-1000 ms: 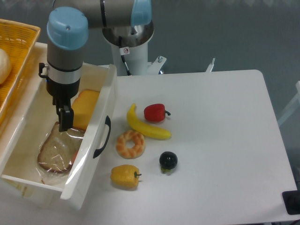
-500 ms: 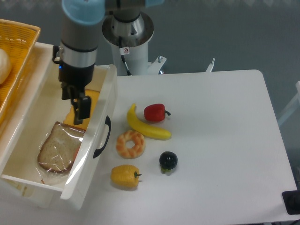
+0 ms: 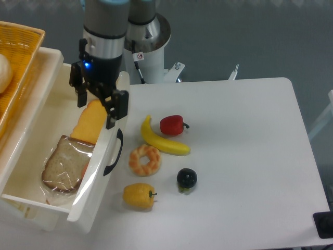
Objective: Place the egg in the upper white drawer
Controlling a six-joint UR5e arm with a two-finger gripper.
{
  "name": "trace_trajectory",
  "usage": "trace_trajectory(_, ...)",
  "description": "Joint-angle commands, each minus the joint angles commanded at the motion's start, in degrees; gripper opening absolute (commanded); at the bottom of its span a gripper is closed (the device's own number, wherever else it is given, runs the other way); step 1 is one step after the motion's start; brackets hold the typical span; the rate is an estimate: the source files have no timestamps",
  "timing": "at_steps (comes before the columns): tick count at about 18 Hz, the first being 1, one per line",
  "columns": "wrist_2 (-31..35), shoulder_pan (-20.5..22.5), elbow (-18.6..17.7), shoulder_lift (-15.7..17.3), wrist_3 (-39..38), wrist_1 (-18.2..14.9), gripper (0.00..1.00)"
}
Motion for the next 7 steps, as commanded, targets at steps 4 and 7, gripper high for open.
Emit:
trace_trajectory(4,0.3,2.7,-0.4,-0.4,1.1,0.4,1.0)
trace_trajectory(7,1.7,3.3,-0.2,-2.1,4.6,0.4,1.0)
